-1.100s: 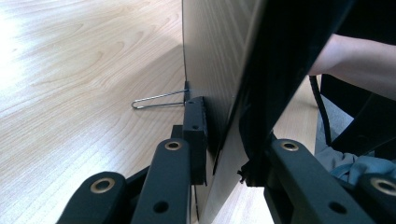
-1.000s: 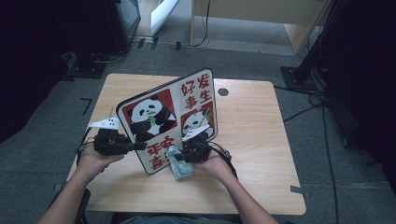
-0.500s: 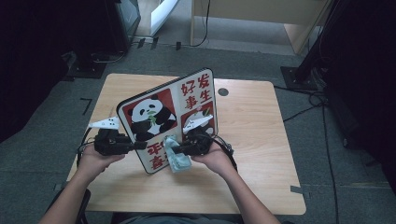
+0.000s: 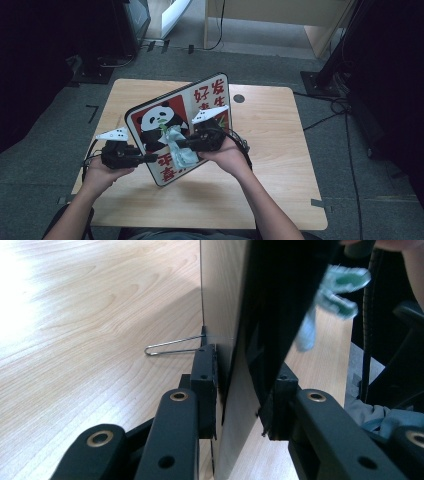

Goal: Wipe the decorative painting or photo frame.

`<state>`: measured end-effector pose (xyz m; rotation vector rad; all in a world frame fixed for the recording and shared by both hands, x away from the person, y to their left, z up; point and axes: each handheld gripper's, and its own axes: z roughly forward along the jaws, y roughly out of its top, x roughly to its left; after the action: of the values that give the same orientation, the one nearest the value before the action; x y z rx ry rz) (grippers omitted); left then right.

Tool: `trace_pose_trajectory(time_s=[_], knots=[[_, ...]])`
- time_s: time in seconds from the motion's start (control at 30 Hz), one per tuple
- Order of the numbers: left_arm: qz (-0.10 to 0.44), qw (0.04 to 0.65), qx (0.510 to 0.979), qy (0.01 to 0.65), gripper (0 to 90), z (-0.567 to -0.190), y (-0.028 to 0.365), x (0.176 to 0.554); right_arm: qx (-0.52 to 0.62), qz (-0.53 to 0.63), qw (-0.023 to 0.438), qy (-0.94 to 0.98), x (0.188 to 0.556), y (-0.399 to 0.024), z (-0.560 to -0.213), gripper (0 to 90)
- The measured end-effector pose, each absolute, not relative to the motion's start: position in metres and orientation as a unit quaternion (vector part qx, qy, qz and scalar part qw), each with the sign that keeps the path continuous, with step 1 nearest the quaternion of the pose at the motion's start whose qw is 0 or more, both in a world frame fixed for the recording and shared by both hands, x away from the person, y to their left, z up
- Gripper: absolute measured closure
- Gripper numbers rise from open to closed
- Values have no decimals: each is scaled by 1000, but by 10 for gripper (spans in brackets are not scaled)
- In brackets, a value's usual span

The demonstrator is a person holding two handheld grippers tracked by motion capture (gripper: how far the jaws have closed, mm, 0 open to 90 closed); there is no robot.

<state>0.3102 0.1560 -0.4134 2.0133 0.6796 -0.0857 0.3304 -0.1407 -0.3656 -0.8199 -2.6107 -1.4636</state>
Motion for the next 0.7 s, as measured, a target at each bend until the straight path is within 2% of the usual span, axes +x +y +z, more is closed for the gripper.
trace_pose_trajectory(time_s=[0.27,0.7], knots=[[-33,489,822,290,743,-413,164,305,-232,-482,-10,-845,329,-132,-340,811],[-33,493,813,309,776,-414,166,300,-203,-511,-28,-835,343,-122,-302,810]])
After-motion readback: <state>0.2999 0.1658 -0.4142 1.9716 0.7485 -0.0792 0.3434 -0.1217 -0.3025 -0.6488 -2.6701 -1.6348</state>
